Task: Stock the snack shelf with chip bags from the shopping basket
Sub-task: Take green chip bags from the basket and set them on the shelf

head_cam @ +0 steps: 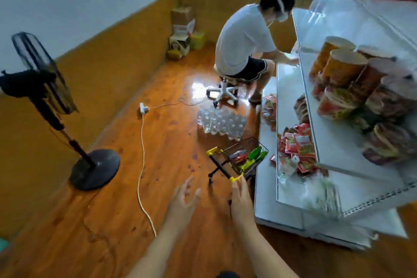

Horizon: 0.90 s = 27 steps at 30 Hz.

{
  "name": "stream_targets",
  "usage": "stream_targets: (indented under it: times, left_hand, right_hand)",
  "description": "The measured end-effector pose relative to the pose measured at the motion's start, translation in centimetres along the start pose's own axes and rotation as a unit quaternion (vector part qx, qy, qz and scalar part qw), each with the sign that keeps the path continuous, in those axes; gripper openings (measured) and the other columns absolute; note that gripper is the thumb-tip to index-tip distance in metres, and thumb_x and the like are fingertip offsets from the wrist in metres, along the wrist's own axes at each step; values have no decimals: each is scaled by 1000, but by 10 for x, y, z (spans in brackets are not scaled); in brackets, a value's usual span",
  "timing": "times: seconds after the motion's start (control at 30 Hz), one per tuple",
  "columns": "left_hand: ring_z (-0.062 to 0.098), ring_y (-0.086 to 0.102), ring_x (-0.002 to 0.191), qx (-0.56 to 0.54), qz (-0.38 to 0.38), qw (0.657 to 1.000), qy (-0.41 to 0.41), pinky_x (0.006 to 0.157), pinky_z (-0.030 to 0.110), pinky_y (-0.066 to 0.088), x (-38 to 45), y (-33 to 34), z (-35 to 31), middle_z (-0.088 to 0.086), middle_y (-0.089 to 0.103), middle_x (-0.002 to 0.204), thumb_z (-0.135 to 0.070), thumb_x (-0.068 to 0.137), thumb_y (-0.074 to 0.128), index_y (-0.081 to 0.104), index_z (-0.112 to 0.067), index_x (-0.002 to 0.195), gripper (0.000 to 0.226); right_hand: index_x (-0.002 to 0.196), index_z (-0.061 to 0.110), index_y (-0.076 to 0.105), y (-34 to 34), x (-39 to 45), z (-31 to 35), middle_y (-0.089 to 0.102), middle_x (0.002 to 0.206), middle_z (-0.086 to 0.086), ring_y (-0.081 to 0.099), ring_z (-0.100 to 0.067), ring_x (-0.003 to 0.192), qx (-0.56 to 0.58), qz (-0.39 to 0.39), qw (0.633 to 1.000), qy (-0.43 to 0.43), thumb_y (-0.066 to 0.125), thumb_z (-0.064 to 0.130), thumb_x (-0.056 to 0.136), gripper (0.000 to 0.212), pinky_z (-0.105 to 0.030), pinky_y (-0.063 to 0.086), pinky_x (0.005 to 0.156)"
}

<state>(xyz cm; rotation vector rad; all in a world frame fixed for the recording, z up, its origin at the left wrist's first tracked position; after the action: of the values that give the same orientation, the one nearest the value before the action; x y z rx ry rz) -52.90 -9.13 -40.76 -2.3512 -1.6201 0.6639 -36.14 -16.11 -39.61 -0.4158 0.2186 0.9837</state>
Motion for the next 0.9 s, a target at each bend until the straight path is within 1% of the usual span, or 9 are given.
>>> stream_targets:
  times: [0.07, 0.13, 0.2, 0.43, 0.57, 0.7, 0.77, 0.83, 0.9]
  left_hand:
    - [13, 56, 117, 8, 29, 999, 17, 99, 37, 49, 46, 9, -10, -1, 51, 137, -41, 94, 57, 43, -43, 137, 45]
    - [11, 54, 118, 29, 65, 997, 24, 99, 33, 48, 93, 22, -17, -5, 48, 138, -43, 94, 56, 43, -41, 139, 47]
    - [9, 52, 119, 60, 94, 994, 25, 99, 30, 46, 145, 38, -24, -8, 47, 137, -45, 95, 54, 41, -37, 143, 51]
    - [7, 50, 124, 143, 189, 971, 11, 103, 36, 48, 338, 129, -12, -12, 48, 138, -54, 93, 52, 40, -38, 143, 54]
    - [9, 51, 126, 195, 241, 951, -3, 103, 33, 48, 428, 194, 5, -9, 50, 139, -51, 93, 53, 40, -35, 145, 56]
    - [12, 55, 121, 220, 290, 931, -2, 98, 27, 46, 505, 263, 25, -4, 54, 135, -47, 95, 53, 40, -30, 144, 54]
    - [12, 54, 120, 223, 325, 919, 6, 92, 19, 40, 537, 302, 40, -2, 56, 134, -40, 96, 53, 43, -26, 143, 50]
    - [14, 54, 120, 224, 365, 903, 21, 83, 15, 34, 565, 342, 59, 0, 58, 132, -33, 98, 52, 48, -21, 138, 42]
    - [17, 56, 119, 222, 403, 887, 25, 81, 18, 35, 584, 382, 84, 0, 61, 127, -29, 98, 52, 53, -18, 133, 36]
  right_hand:
    - [152, 30, 21, -10, 35, 0, 32, 155, 2, 35, -19, 139, 19, -50, 998, 29, 35, 65, 89, 73, -39, 30, 114]
    - [152, 24, 21, -21, 77, -5, 30, 156, -1, 31, -19, 142, 29, -83, 995, 46, 35, 48, 99, 60, -35, 26, 113]
    - [153, 19, 19, -29, 123, -14, 26, 158, -2, 26, -20, 144, 34, -99, 993, 62, 33, 39, 102, 56, -33, 24, 113]
    - [152, 16, 18, -28, 316, -64, 27, 157, -8, 31, -23, 142, 58, -153, 974, 154, 41, 32, 101, 58, -33, 28, 111]
    - [152, 18, 20, -27, 404, -92, 33, 155, -6, 35, -24, 140, 51, -170, 958, 223, 44, 30, 100, 58, -34, 30, 110]
    - [151, 17, 25, -26, 488, -127, 37, 152, -7, 39, -24, 137, 49, -186, 942, 274, 46, 26, 99, 57, -34, 33, 108]
    - [149, 17, 30, -25, 530, -159, 42, 149, -9, 44, -26, 134, 45, -202, 933, 296, 49, 28, 96, 57, -37, 35, 108]
    - [142, 17, 41, -25, 569, -198, 54, 138, -13, 52, -30, 123, 31, -218, 920, 324, 51, 33, 90, 55, -41, 42, 104]
    - [131, 15, 50, -28, 600, -237, 63, 123, -16, 59, -34, 111, 24, -240, 904, 352, 52, 30, 86, 47, -41, 47, 94]
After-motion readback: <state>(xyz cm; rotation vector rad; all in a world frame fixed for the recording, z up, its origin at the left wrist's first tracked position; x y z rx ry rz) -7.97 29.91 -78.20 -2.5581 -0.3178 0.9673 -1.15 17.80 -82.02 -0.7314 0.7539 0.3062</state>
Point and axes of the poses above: each hand's wrist, its own x-axis towards the middle knuckle, its own y-axis out of the palm, z = x × y, the point moved 5 cm from there along x, towards the middle knuckle
